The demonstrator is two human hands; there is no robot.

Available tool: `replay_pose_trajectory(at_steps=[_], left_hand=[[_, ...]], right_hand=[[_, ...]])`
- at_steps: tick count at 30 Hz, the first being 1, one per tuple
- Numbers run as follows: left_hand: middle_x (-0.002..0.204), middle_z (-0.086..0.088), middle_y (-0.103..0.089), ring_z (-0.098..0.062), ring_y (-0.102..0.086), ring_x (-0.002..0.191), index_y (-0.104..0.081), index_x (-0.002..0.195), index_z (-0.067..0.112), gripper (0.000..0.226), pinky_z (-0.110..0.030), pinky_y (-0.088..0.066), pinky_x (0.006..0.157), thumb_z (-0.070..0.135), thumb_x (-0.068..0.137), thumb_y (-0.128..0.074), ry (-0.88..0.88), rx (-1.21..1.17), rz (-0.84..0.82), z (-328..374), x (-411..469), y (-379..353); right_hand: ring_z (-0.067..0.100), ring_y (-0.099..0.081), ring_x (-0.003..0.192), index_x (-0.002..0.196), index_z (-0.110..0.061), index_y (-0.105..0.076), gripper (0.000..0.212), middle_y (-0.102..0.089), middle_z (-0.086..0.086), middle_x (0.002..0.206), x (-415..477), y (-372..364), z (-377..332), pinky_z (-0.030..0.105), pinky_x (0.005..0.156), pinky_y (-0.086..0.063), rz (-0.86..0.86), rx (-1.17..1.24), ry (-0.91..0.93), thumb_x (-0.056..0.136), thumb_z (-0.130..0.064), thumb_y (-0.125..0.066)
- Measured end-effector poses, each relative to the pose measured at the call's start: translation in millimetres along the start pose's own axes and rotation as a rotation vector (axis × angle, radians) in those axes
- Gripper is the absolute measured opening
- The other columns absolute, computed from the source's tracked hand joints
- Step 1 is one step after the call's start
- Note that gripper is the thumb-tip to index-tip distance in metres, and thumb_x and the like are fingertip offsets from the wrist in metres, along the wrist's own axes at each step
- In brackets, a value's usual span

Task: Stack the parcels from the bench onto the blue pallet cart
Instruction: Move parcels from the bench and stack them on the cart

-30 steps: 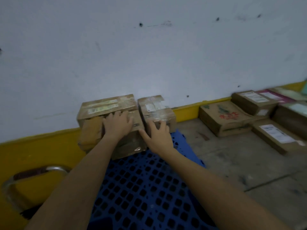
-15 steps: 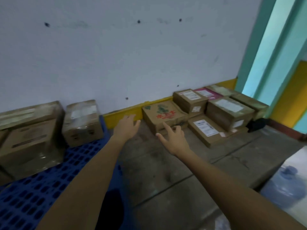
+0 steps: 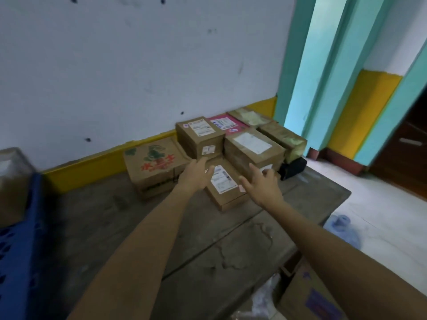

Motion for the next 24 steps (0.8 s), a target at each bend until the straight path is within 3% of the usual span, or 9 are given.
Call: replay_pose_trajectory(at_steps=[11, 16, 20, 24], left_hand=[[0.148, -0.014, -0.027, -0.033, -0.032, 0.134, -0.024, 0.146, 0.022, 0.051, -0.047, -0.03, 0.108, 0.037, 0.098, -0.035, -0.07, -0.073, -0.079, 39, 134, -34], [0.149, -0.012, -0.02, -0.037, -0.037, 0.129, -0.021, 0.145, 0.023, 0.049, -0.049, -0.037, 0.104, 0.033, 0.099, -0.033, -0.084, -0.064, -0.176, 46, 173, -54], [0.154, -0.009, -0.01, -0.035, -0.03, 0.135, -0.018, 0.147, 0.023, 0.054, -0.05, -0.034, 0.107, 0.037, 0.098, -0.035, -0.034, -0.086, -0.19, 48, 198, -66], [0.15, -0.011, -0.014, -0.036, -0.035, 0.131, -0.019, 0.147, 0.025, 0.054, -0.046, -0.033, 0.104, 0.041, 0.097, -0.036, -0.015, -0.087, -0.196, 39, 208, -76]], right_hand=[[0.038, -0.029, 0.132, 0.144, -0.03, -0.026, 0.06, -0.02, 0.016, 0.144, 98, 37, 56, 0.046, 0.103, -0.034, 0.184, 0.186, -0.203, 0.091, -0.052, -0.044], [0.037, -0.035, 0.129, 0.144, -0.035, -0.025, 0.061, -0.018, 0.014, 0.144, 126, 29, 70, 0.047, 0.102, -0.037, 0.182, 0.219, -0.245, 0.09, -0.055, -0.044], [0.037, -0.037, 0.128, 0.145, -0.034, -0.024, 0.064, -0.018, 0.013, 0.144, 143, 20, 78, 0.048, 0.104, -0.038, 0.152, 0.263, -0.27, 0.089, -0.056, -0.044], [0.034, -0.04, 0.127, 0.145, -0.032, -0.021, 0.064, -0.019, 0.011, 0.144, 148, 11, 81, 0.043, 0.101, -0.039, 0.138, 0.314, -0.261, 0.09, -0.054, -0.045]])
Point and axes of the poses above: each hand's wrist, its own x-axis towards the middle knuckle, its own y-axis out of the back of the hand, z = x × y, the point moved 1 cm from there along x, towards the middle knuckle
